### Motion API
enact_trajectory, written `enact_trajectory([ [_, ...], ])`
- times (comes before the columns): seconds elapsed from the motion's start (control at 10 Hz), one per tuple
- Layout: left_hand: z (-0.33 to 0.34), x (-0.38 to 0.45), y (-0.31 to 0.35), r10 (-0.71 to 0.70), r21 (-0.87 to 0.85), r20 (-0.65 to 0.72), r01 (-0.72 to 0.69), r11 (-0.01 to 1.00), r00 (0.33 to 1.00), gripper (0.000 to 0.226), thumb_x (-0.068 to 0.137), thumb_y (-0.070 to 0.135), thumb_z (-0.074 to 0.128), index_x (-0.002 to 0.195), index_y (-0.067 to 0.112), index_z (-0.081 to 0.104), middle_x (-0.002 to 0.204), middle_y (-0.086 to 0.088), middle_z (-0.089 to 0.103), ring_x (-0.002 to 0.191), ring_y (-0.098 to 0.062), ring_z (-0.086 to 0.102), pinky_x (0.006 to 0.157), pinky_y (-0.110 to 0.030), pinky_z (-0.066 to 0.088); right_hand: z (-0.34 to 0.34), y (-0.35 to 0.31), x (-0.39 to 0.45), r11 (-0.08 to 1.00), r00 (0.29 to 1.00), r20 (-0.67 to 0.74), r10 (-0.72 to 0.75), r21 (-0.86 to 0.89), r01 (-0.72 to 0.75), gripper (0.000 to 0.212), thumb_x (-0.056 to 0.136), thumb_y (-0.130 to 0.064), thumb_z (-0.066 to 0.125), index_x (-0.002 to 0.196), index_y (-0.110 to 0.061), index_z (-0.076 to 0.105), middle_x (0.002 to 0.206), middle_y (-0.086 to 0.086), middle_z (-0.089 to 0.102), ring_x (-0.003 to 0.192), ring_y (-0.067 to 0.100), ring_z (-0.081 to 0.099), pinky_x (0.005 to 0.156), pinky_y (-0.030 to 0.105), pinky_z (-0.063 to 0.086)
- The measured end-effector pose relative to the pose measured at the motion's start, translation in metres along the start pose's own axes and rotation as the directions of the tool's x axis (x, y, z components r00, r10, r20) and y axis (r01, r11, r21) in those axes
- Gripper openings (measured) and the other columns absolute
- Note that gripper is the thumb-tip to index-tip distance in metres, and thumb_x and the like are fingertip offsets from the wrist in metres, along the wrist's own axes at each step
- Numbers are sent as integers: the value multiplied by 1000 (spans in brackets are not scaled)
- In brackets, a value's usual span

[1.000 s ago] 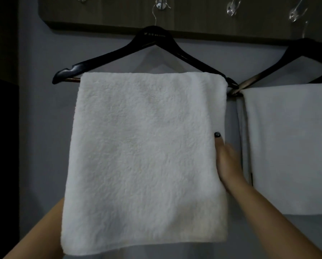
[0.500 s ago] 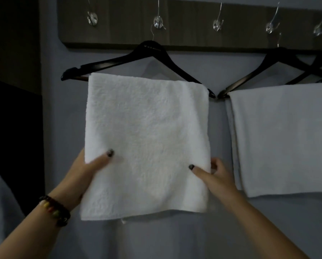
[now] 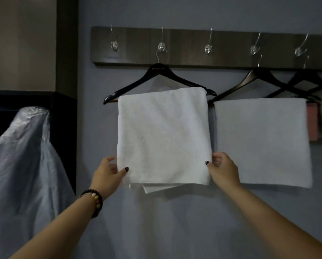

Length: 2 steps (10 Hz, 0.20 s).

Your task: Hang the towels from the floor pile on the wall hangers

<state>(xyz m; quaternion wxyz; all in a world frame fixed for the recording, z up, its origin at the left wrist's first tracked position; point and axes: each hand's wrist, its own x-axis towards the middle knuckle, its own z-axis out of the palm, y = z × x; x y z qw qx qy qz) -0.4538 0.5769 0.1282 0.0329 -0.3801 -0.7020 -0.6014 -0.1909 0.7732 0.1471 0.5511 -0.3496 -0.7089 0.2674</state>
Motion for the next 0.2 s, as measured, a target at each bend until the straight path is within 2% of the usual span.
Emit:
enact_trajectory([
  [0.1, -7, -32, 4, -26, 29, 16, 26, 999, 1000, 67, 86, 32, 70, 142, 15, 36, 135, -6, 56, 119, -22, 57, 98, -34, 46, -34, -7, -23, 999, 997, 65, -31, -35, 33, 35, 89, -9, 60, 123, -8, 56, 120, 7, 63, 104, 22, 62, 86, 21, 40],
  [0.2, -15, -66, 19, -13, 12, 39, 12, 1000, 999, 66, 88, 31, 67, 144, 16, 35, 141, -7, 51, 127, -22, 51, 105, -38, 43, -63, -12, -48, 998, 993, 115, 6, -57, 1, 34, 90, -13, 59, 123, -11, 57, 122, 5, 62, 107, 20, 60, 87, 21, 40],
])
